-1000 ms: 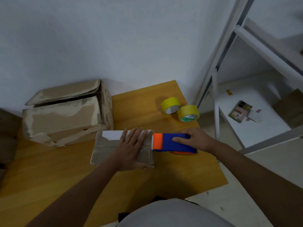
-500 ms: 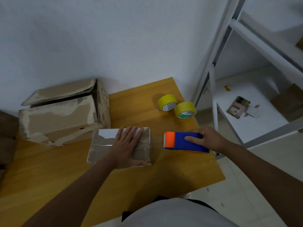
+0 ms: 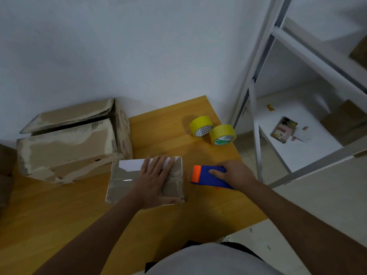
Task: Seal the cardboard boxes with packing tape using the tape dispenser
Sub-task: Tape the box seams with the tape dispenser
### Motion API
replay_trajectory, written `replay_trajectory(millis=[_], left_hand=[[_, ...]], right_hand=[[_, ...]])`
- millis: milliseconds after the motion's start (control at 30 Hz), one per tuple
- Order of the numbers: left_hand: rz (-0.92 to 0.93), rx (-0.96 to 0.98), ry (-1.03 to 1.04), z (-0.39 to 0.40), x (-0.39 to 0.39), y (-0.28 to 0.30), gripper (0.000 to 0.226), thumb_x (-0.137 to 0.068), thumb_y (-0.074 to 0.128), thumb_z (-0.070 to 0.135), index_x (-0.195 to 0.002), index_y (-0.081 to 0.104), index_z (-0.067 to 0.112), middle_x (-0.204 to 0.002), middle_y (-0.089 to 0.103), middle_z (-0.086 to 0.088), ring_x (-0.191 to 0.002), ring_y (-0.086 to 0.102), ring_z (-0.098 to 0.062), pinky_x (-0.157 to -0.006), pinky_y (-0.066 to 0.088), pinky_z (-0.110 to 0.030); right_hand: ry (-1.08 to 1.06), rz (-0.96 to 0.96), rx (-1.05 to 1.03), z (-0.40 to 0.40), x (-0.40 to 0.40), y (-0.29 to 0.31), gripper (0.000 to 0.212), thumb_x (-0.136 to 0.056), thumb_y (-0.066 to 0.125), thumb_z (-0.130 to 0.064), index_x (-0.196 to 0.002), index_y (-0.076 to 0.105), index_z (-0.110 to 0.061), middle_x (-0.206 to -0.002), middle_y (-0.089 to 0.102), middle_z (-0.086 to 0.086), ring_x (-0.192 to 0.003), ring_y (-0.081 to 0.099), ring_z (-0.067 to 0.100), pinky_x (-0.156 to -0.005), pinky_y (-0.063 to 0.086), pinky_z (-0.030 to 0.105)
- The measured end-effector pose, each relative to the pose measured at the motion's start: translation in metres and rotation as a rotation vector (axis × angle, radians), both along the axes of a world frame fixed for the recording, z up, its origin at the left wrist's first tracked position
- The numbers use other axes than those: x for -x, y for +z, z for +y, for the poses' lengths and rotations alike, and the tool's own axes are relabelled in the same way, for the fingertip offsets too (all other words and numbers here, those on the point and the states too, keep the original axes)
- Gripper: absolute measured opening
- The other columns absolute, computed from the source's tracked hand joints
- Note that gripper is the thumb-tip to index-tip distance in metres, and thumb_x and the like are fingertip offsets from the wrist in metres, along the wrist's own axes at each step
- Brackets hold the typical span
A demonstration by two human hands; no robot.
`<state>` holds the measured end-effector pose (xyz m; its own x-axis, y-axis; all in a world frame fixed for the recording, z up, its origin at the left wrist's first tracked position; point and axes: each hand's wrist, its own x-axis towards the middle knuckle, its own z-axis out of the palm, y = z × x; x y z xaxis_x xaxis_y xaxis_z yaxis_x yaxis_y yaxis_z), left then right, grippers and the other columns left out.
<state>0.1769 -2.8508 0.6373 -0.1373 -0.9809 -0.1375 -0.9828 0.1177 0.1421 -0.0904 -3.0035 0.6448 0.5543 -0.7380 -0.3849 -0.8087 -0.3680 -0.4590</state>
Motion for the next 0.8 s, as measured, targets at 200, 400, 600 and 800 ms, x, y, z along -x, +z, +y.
replay_trajectory(millis=[200,400,600,800], left_hand=[[0.023,0.047,-0.01,0.001,0.0,-0.002,0.124,-0.07,0.039,0.096,-0.158,0.008,0.015,-0.164,0.013,-0.01,-0.152,0.006,-0.027,-0.12,0.005,-0.059],[0.043,0.105,-0.004,0.0,0.003,0.0,0.121,-0.071,0.035,0.096,-0.157,0.018,0.012,-0.158,0.026,-0.014,-0.148,0.02,-0.031,-0.118,0.012,-0.061],[0.027,0.091,0.028,0.001,0.009,0.004,0.123,-0.07,0.032,0.097,-0.157,0.019,0.012,-0.157,0.028,-0.014,-0.146,0.023,-0.032,-0.118,0.013,-0.061],[0.013,0.07,0.001,0.003,0.009,0.003,0.123,-0.07,0.026,0.097,-0.157,0.017,0.011,-0.159,0.025,-0.015,-0.148,0.021,-0.034,-0.118,0.011,-0.062]], right_hand=[[-0.127,0.046,0.103,0.021,-0.017,-0.008,0.05,-0.092,0.045,-0.063,-0.125,0.062,-0.029,-0.105,0.068,0.001,-0.09,0.063,0.019,-0.068,0.051,0.033],[-0.147,0.083,0.202,0.022,-0.022,-0.002,0.051,-0.093,0.042,-0.063,-0.126,0.06,-0.028,-0.105,0.069,0.004,-0.093,0.063,0.022,-0.071,0.051,0.035],[-0.184,0.223,0.243,0.019,-0.023,-0.003,0.044,-0.098,0.041,-0.055,-0.101,0.065,-0.019,-0.097,0.068,0.007,-0.085,0.063,0.023,-0.065,0.047,0.032],[-0.313,0.253,0.425,0.017,-0.004,-0.008,0.042,-0.101,0.035,-0.049,-0.125,0.055,-0.022,-0.094,0.069,0.007,-0.082,0.065,0.026,-0.069,0.047,0.034]])
